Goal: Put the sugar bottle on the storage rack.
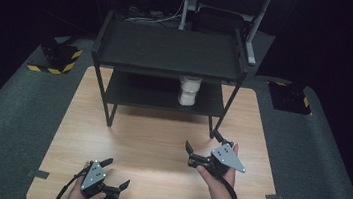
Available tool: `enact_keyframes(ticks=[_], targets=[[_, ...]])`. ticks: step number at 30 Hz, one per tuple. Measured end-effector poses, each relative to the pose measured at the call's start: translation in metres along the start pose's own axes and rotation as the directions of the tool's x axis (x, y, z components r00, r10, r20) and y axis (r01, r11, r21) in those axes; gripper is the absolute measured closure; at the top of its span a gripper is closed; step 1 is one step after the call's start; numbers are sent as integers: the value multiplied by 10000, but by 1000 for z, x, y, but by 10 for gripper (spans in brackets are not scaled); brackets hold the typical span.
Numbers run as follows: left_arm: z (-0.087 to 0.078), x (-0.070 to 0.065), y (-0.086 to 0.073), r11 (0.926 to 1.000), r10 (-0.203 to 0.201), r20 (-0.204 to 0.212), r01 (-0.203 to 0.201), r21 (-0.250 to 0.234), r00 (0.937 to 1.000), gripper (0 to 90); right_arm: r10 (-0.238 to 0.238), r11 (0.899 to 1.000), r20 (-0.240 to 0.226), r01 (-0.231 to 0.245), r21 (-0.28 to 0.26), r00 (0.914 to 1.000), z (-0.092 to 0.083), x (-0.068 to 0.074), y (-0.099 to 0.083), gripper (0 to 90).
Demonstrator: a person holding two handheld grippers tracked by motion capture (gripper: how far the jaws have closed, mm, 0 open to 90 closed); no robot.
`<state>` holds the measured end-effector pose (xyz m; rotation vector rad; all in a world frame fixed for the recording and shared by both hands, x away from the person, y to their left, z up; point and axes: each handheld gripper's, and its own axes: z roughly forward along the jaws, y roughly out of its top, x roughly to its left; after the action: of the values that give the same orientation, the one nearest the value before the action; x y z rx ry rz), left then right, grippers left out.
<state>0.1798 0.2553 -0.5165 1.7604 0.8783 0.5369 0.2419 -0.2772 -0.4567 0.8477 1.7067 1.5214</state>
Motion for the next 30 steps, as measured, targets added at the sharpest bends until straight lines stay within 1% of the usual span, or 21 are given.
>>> enact_keyframes(ticks=[1,2,4,5,6,8,10,11,13,14,19,21,23,24,27,28,29,30], targets=[[0,0,0,10000,12,-2,-12,-3,10000,5,43,10000,4,-43,49,10000,-4,0,-5,0],[0,0,0,10000,12,-2,-12,-3,10000,5,43,10000,4,-43,49,10000,-4,0,-5,0],[0,0,0,10000,24,-12,-24,-11,10000,5,43,9997,21,-43,261,10000,-13,-1,-14,0],[0,0,0,10000,24,-12,-24,-11,10000,5,43,9997,21,-43,261,10000,-13,-1,-14,0],[0,0,0,10000,24,-16,-24,-12,10000,5,103,9992,21,-103,387,9999,-18,-2,-20,0],[0,-1,0,10000,23,-25,-23,-13,10000,5,95,9988,9,-96,484,10000,-22,-3,-25,0],[0,-1,0,10000,27,-28,-27,-17,10000,5,-21,9982,13,20,597,10000,-29,-3,-32,0],[0,-1,0,10000,29,-31,-29,-17,10000,5,-177,9973,-40,180,710,9998,-35,-4,-37,0],[0,-1,0,10000,48,-37,-48,-4,10000,5,-162,9969,-43,164,765,9999,-37,-3,-40,0],[0,-1,0,10000,35,-36,-35,-16,10000,5,-105,9959,-67,111,898,9999,-42,-3,-45,0],[0,-1,0,10000,57,-48,-57,-22,10000,5,-89,9942,-55,94,1069,9999,-49,-2,-54,0],[0,-1,0,10000,55,-39,-55,-26,10000,5,-66,9926,13,64,1212,10000,-52,-2,-59,0],[0,-1,-1,10000,56,-41,-56,-28,10000,5,-51,9918,50,44,1274,10000,-53,-2,-60,0],[0,-1,-1,10000,57,-35,-57,-29,10000,5,-63,9914,136,45,1306,9999,-54,-2,-64,0],[0,-1,-1,10000,52,-28,-52,-27,10000,5,-54,9906,223,23,1366,9997,-56,-3,-66,0],[0,-1,0,10000,54,-25,-54,-24,10000,5,-120,9899,287,79,1414,9995,-57,-3,-68,0],[0,-1,0,10000,50,-16,-50,-25,10000,5,-18,9889,373,-37,1487,9993,-58,-5,-71,0],[0,-1,0,10000,48,-12,-48,-21,10000,5,-10,9879,409,-53,1552,9992,-59,-6,-72,0]])
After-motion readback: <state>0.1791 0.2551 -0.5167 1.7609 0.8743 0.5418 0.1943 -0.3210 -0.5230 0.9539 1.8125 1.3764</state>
